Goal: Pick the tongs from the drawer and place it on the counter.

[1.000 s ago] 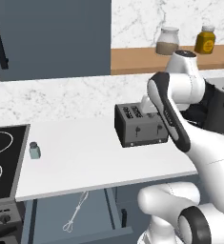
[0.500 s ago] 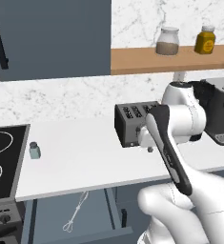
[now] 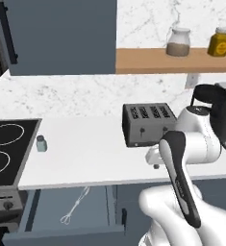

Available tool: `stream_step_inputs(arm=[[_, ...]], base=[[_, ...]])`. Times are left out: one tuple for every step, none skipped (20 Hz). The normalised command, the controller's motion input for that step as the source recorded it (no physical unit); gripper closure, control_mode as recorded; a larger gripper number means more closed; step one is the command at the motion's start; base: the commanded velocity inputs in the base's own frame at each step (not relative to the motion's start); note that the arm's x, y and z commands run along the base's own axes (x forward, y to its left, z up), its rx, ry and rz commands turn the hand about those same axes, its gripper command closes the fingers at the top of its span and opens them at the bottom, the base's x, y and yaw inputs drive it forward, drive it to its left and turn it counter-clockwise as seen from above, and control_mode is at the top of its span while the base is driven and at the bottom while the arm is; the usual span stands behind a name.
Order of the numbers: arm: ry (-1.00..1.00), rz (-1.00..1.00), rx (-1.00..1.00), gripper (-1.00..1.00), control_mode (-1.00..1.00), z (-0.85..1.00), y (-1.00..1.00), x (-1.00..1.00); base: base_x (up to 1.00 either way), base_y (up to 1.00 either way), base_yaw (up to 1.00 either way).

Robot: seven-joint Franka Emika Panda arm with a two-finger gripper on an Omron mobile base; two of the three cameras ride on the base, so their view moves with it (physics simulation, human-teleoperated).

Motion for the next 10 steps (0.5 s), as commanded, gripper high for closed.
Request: stream_step_inputs(arm=[[0.00, 0.00, 0.00, -1.00, 1.00, 0.00, 0.00, 0.00], [0.00, 0.00, 0.00, -1.00, 1.00, 0.00, 0.00, 0.00], [0.00, 0.00, 0.00, -1.00, 1.00, 0.00, 0.00, 0.00], [0.00, 0.00, 0.00, -1.00, 1.00, 0.00, 0.00, 0.00], [0.00, 0.00, 0.00, -1.00, 1.00, 0.00, 0.00, 0.00], [0.00, 0.00, 0.00, -1.00, 1.00, 0.00, 0.00, 0.00], [0.00, 0.00, 0.00, -1.00, 1.00, 0.00, 0.00, 0.00], [0.00, 0.00, 0.00, -1.00, 1.00, 0.00, 0.00, 0.00], [0.00, 0.00, 0.00, -1.00, 1.00, 0.00, 0.00, 0.00], [0.00, 0.00, 0.00, -1.00, 1.00, 0.00, 0.00, 0.00]], base=[[0.00, -0.61, 0.74], [0.00, -0.46, 0.83], [0.06, -0.19, 0.87], [0.01, -0.08, 0.93], [0.04, -0.03, 0.95], [0.04, -0.02, 0.96], [0.00, -0.18, 0.95], [0.00, -0.21, 0.95], [0.00, -0.17, 0.97], [0.00, -0.18, 0.97]])
